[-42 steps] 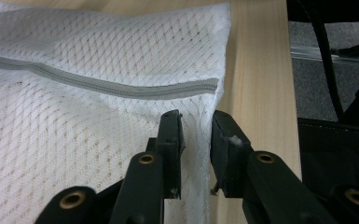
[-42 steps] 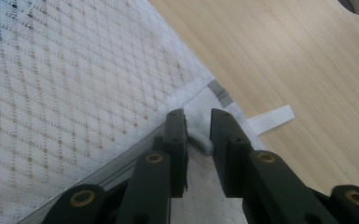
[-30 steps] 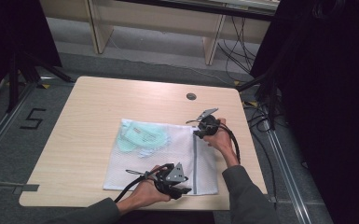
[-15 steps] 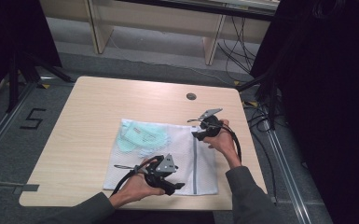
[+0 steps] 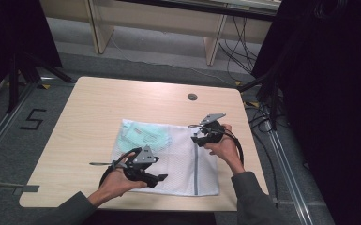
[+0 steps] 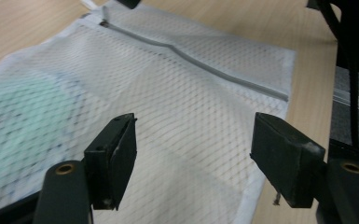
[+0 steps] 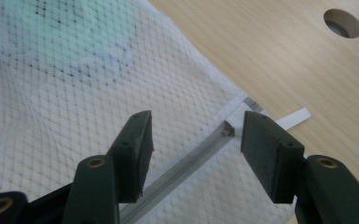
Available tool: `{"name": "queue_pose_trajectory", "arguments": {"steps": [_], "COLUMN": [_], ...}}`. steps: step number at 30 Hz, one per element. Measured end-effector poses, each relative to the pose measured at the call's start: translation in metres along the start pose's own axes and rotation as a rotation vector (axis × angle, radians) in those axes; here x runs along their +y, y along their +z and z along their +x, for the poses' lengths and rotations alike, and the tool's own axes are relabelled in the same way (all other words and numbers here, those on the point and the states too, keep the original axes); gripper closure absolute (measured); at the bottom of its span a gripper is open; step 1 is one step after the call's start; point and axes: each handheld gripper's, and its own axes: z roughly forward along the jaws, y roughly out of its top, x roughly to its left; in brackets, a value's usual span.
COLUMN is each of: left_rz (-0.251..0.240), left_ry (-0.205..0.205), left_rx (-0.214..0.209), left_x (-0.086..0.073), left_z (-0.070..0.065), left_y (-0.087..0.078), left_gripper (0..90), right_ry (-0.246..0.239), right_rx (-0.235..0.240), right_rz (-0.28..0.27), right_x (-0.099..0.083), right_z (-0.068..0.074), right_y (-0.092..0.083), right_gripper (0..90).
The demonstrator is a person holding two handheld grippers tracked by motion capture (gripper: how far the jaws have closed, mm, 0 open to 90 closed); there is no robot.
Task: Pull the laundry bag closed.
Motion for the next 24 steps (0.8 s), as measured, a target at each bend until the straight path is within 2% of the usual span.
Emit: {"name": "queue_pose_trajectory", "arguments": {"steps": [1, 2, 3, 4, 5, 6, 8, 9, 10, 11, 13, 14, 16, 17, 18, 19, 20, 21, 22, 23, 24], "left_rz": [0.009, -0.004, 0.002, -0.013, -0.002, 0.011, 0.006, 0.020, 0.012, 0.002, 0.006, 0.010, 0.011, 0.009, 0.003, 0.001, 0.016, 0.020, 0.001, 0.016, 0.006], "left_ry": [-0.008, -0.001, -0.006, -0.023, -0.001, -0.005, -0.017, -0.005, -0.022, -0.026, -0.027, -0.035, -0.040, -0.044, -0.035, -0.037, -0.048, -0.044, -0.045, -0.029, -0.032], "left_rx": [0.009, 0.005, 0.014, 0.014, 0.020, 0.034, 0.027, 0.039, 0.040, 0.043, 0.039, 0.052, 0.047, 0.053, 0.062, 0.058, 0.064, 0.061, 0.060, 0.068, 0.066], "left_x": [0.000, -0.001, -0.001, -0.003, -0.003, -0.004, -0.007, -0.007, -0.009, -0.009, -0.010, -0.011, -0.013, -0.014, -0.015, -0.016, -0.016, -0.016, -0.017, -0.017, -0.018], "left_z": [0.001, 0.003, 0.004, 0.005, 0.008, 0.009, 0.011, 0.013, 0.013, 0.014, 0.017, 0.017, 0.019, 0.020, 0.020, 0.021, 0.020, 0.021, 0.021, 0.022, 0.022], "left_y": [-0.002, -0.003, -0.006, -0.006, -0.009, -0.011, -0.012, -0.015, -0.016, -0.017, -0.020, -0.022, -0.024, -0.024, -0.025, -0.025, -0.027, -0.028, -0.027, -0.029, -0.029], "left_gripper": [30.1, 30.0, 30.0, 29.9, 29.7, 29.3, 29.3, 29.3, 29.3, 29.3, 29.2, 29.2, 29.2, 29.2, 29.2, 29.2, 29.2, 29.1, 29.1, 29.1, 29.1], "right_ry": [-0.021, -0.004, -0.007, 0.001, -0.011, -0.009, 0.000, -0.021, -0.010, -0.006, -0.005, -0.016, -0.010, -0.016, -0.008, -0.013, -0.006, -0.010, -0.010, -0.010, -0.015], "right_rx": [-0.015, -0.008, 0.007, 0.000, 0.013, 0.000, 0.009, 0.000, 0.020, 0.007, 0.017, 0.027, 0.019, 0.033, 0.019, 0.024, 0.022, 0.030, 0.033, 0.033, 0.042], "right_rz": [-0.032, -0.021, -0.008, -0.026, -0.002, -0.022, -0.008, -0.025, 0.008, -0.023, -0.015, 0.001, -0.018, 0.002, -0.024, -0.015, -0.013, -0.012, -0.011, -0.014, 0.006], "right_x": [-0.001, -0.002, -0.003, -0.005, -0.005, -0.007, -0.008, -0.009, -0.010, -0.012, -0.013, -0.013, -0.016, -0.017, -0.019, -0.020, -0.021, -0.021, -0.022, -0.023, -0.023], "right_z": [0.000, 0.002, 0.003, 0.005, 0.006, 0.008, 0.010, 0.009, 0.010, 0.012, 0.013, 0.012, 0.014, 0.015, 0.017, 0.018, 0.020, 0.020, 0.021, 0.022, 0.022], "right_y": [-0.001, -0.003, -0.004, -0.004, -0.006, -0.005, -0.006, -0.006, -0.009, -0.007, -0.010, -0.011, -0.010, -0.013, -0.010, -0.012, -0.013, -0.013, -0.014, -0.014, -0.017], "right_gripper": [44.7, 44.6, 44.5, 44.4, 43.8, 43.3, 43.4, 43.4, 43.4, 43.3, 42.9, 42.5, 41.7, 41.4, 40.9, 40.4, 40.2, 40.1, 40.1, 39.8, 39.7]}}
